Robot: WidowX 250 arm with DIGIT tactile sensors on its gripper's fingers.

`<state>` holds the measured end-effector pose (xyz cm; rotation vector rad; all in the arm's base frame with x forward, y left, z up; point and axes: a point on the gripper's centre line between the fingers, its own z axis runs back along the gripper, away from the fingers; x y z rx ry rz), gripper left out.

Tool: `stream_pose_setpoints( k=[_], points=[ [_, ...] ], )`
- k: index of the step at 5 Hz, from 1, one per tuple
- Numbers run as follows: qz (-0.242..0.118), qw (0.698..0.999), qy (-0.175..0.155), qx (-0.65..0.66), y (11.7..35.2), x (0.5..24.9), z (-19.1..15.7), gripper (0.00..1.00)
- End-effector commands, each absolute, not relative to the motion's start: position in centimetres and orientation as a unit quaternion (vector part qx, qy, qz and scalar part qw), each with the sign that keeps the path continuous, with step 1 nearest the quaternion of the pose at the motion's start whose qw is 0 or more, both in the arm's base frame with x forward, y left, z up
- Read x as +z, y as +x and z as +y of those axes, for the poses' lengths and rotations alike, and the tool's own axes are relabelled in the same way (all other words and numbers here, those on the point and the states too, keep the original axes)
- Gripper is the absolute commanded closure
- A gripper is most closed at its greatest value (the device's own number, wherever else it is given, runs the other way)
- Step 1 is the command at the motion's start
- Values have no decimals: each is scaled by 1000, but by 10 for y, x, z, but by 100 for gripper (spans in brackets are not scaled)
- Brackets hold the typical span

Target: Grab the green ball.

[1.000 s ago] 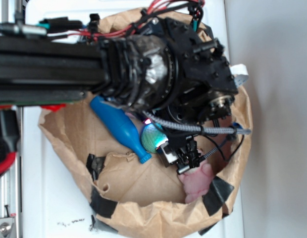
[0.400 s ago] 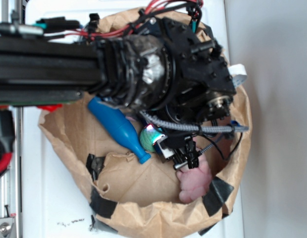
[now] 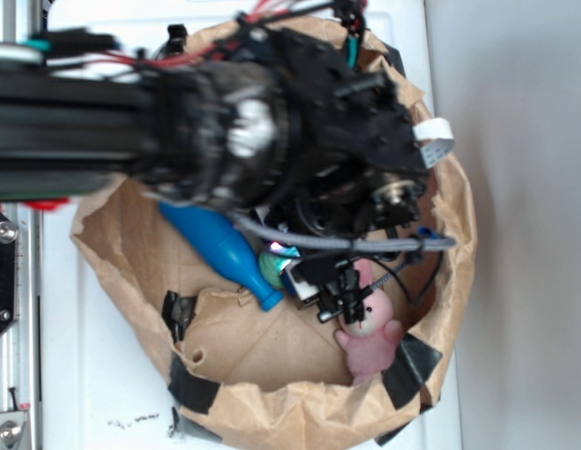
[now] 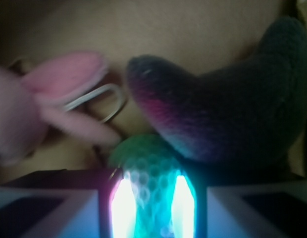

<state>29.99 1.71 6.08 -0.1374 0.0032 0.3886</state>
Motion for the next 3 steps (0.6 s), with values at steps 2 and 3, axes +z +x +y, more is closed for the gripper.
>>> stream_pose_setpoints(
  k=[2, 3],
  points=[
    [-47, 978, -85, 185, 274, 166, 53, 100],
    [-47, 978, -76, 186, 269, 179, 54, 100]
  ],
)
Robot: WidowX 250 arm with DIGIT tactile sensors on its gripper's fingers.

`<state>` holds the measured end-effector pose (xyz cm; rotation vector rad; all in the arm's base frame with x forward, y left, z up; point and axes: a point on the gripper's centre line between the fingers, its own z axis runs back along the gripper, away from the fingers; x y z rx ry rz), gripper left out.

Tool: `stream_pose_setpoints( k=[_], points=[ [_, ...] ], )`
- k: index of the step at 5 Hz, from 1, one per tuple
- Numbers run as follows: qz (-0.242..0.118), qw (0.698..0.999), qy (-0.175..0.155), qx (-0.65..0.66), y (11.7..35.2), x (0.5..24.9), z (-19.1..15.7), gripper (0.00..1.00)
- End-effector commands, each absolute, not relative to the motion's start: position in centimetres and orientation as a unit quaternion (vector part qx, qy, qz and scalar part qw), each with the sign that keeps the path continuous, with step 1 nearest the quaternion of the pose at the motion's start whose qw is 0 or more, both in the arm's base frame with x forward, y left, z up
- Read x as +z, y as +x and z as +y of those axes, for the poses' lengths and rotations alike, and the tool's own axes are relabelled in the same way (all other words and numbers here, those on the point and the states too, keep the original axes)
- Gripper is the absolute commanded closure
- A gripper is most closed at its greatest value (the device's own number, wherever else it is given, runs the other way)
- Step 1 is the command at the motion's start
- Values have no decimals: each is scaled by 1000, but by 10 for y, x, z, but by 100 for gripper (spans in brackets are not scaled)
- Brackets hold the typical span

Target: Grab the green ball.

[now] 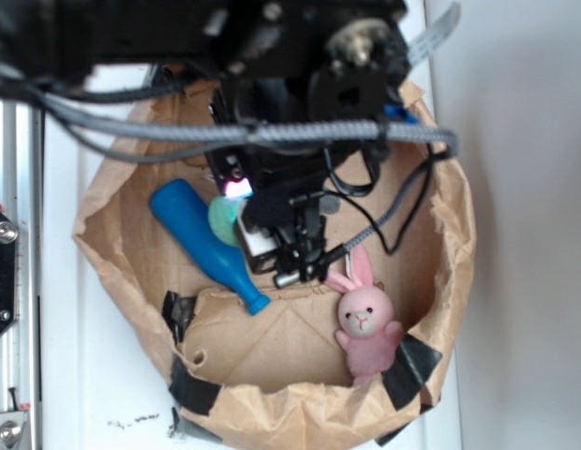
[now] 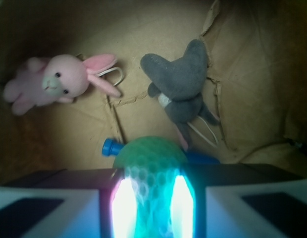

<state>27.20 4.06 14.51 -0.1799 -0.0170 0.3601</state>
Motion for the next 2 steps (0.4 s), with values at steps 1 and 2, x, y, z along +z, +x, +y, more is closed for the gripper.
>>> stream_pose_setpoints(
  k=[1, 2],
  points=[
    [-48, 979, -70, 188, 265, 190, 56, 100],
    [-44, 980, -62, 183, 264, 191, 56, 100]
  ],
)
